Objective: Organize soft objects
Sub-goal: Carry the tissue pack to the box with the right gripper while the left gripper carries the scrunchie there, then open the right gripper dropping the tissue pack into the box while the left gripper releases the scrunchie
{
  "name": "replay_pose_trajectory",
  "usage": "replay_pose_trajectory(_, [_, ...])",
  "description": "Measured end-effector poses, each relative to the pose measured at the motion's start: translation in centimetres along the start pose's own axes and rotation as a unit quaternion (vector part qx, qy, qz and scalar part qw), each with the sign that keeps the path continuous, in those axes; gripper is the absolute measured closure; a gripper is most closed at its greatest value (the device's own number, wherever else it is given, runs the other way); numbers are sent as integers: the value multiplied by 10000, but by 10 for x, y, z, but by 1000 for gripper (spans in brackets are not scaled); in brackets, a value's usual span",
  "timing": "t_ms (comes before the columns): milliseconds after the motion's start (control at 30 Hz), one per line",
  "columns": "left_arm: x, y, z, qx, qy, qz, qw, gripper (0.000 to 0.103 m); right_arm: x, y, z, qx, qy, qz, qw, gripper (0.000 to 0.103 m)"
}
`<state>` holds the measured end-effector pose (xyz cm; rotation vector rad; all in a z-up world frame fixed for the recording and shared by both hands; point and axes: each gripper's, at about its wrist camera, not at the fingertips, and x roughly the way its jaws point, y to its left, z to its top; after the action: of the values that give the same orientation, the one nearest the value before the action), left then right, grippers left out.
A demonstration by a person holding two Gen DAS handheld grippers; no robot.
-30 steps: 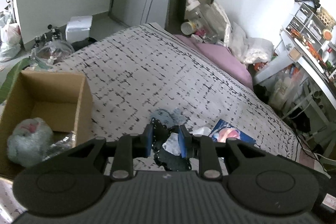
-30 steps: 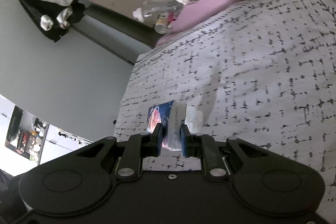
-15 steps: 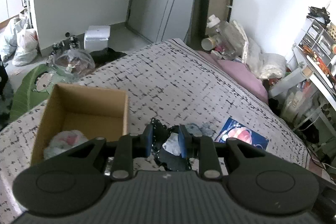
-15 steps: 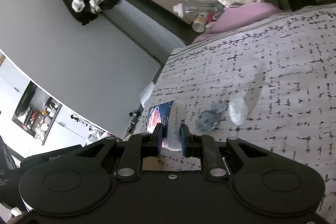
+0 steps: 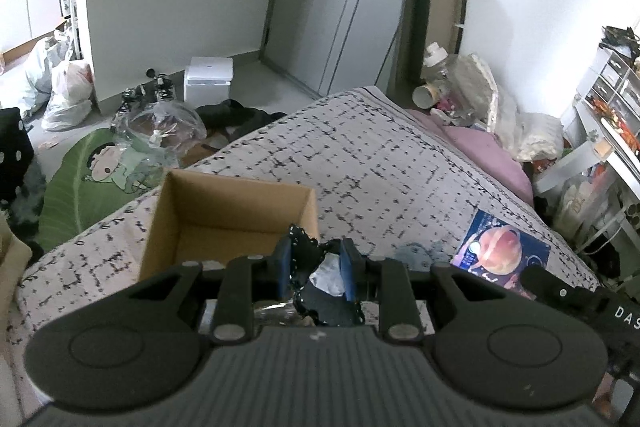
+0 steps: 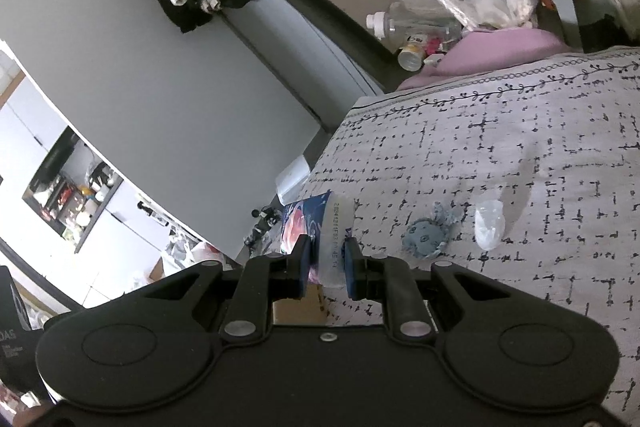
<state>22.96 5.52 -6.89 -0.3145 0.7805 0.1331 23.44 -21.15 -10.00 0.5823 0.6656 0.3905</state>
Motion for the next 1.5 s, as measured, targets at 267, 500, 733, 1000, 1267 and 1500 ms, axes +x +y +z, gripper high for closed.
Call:
replay_pose_trajectory(267, [1,36,1,-191,14,44,9998,78,10,27,-11,-324,85,39,9994,86])
replay_pose_trajectory(500, [4,64,2,-403,71,48,9992,78,22,47,-19,-544,202,61,9983,86])
replay_pose_trajectory(733, [17,90,2,-593,175,67,9981,78,41,66,-32,-736,372,79,9966,86])
replay_pose_trajectory(1000, [35,108,2,-730,299,13,9969,78,68,84,-50,-969,669,24,9930,86])
replay_pose_trajectory(1267, [54,114,4,-780,429,-71,9960,78,91,91,-62,-1071,976,-72,9894,79])
replay_pose_trajectory(1500, [66,110,12,-715,466,-121,9963,78,92,83,-59,-885,1095,-89,9900,79])
